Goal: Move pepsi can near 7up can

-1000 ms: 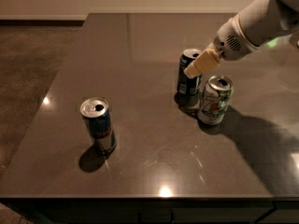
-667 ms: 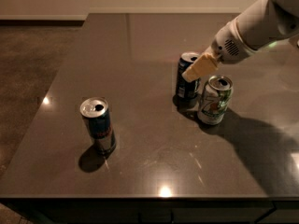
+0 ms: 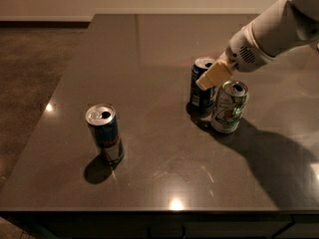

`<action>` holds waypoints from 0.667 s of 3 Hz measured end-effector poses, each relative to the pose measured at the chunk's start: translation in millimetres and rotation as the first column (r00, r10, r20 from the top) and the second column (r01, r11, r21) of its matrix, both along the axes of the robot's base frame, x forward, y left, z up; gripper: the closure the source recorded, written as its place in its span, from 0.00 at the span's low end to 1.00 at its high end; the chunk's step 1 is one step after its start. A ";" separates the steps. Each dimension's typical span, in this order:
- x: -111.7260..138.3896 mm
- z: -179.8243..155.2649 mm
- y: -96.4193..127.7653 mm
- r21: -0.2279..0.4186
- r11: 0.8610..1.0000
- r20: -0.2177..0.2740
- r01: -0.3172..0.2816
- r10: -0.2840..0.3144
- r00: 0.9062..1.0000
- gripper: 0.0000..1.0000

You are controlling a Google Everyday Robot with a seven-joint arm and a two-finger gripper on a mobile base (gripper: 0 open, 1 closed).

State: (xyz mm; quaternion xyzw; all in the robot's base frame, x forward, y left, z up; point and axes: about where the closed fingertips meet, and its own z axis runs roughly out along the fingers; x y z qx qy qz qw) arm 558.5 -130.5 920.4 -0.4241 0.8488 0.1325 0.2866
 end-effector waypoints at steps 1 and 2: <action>-2.7 -2.4 -1.5 -0.013 1.000 -0.003 0.005 -0.005 1.000 0.13; -4.0 -5.5 -2.3 -0.021 1.000 -0.007 0.007 -0.007 1.000 0.00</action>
Offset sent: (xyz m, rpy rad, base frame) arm -0.0045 -0.0067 -0.0108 -0.0304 0.0151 -0.0157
